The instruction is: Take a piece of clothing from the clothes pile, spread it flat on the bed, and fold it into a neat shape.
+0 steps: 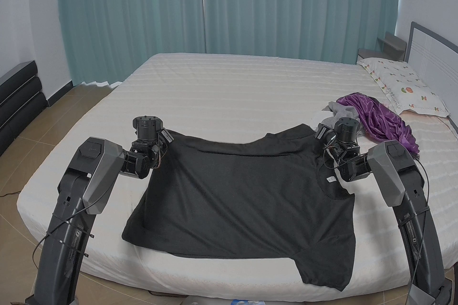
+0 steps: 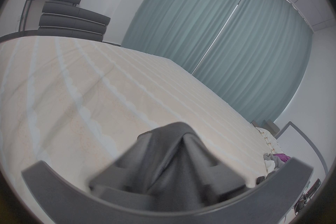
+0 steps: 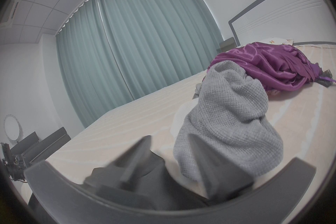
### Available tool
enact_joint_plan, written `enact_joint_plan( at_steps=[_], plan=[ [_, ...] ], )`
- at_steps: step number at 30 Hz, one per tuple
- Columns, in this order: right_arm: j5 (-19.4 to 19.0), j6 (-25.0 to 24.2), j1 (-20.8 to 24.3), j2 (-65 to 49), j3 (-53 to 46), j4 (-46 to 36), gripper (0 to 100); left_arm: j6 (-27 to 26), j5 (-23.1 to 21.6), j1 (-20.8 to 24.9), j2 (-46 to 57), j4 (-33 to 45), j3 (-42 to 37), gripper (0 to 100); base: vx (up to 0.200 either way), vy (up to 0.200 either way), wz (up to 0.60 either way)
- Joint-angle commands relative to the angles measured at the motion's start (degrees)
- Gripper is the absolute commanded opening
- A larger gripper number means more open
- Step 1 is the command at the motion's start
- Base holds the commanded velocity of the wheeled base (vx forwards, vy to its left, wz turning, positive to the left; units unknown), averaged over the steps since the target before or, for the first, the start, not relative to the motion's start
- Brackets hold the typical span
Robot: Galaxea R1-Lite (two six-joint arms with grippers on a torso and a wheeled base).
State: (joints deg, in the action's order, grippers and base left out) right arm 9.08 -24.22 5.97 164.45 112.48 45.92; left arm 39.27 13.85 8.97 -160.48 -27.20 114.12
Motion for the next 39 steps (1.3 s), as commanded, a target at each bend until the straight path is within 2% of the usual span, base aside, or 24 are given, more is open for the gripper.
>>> enact_joint_plan(
  at_steps=[1,5,8,9,10,12,14,19,23,26,30,35,39],
  plan=[
    [-0.1,-0.1,0.1,0.8,-0.6,0.3,100,0.0,0.0,0.1,-0.5,0.0,0.0,100,0.000,0.000,0.00],
    [-0.3,-1.2,-0.3,-1.8,-3.9,0.8,100,0.1,0.3,0.0,0.3,0.0,-1.5,100,0.000,0.000,0.00],
    [-2.6,-6.0,-1.2,-9.4,-14.0,0.8,100,0.3,1.2,-0.9,4.4,0.1,-6.0,100,0.000,0.000,0.00],
    [-2.8,-6.2,-1.2,-9.7,-14.5,0.8,100,0.3,1.1,-0.9,4.6,0.1,-6.4,100,0.000,0.000,0.00],
    [-6.4,-8.3,-1.8,-13.9,-21.0,0.7,100,0.6,0.6,-1.5,8.3,0.1,-10.6,100,0.000,0.000,0.00],
    [-10.7,-8.6,-2.9,-17.1,-27.0,0.7,100,0.8,-0.1,-2.1,11.7,0.0,-14.9,100,0.000,0.000,0.00],
    [-13.2,-8.9,-3.5,-18.4,-29.8,0.9,100,1.3,-1.1,-2.3,14.2,0.0,-18.1,100,0.000,0.000,0.00],
    [-13.4,-8.9,-4.0,-18.7,-32.0,1.5,100,5.7,-4.2,-2.6,19.7,0.0,-26.5,100,0.000,0.000,0.00],
    [-13.5,-9.0,-4.3,-20.3,-34.6,1.5,100,5.9,-7.4,-2.9,23.2,-0.3,-32.7,100,0.000,0.000,0.00],
    [-14.1,-11.0,-4.4,-24.3,-41.0,2.0,100,6.6,-9.7,-2.9,27.7,-0.7,-40.4,100,0.000,0.000,0.00],
    [-15.9,-15.4,-4.4,-29.6,-51.7,8.0,100,9.2,-12.9,-2.9,34.7,-0.8,-49.3,100,0.000,0.000,0.00],
    [-19.7,-15.9,-5.3,-35.3,-64.6,14.9,100,10.3,-16.5,-4.1,42.7,-0.8,-59.0,100,0.000,0.000,0.00],
    [-21.5,-16.6,-6.3,-40.5,-72.2,16.7,100,11.0,-18.1,-4.2,47.4,-0.8,-66.7,100,0.000,0.000,0.00]
  ],
)
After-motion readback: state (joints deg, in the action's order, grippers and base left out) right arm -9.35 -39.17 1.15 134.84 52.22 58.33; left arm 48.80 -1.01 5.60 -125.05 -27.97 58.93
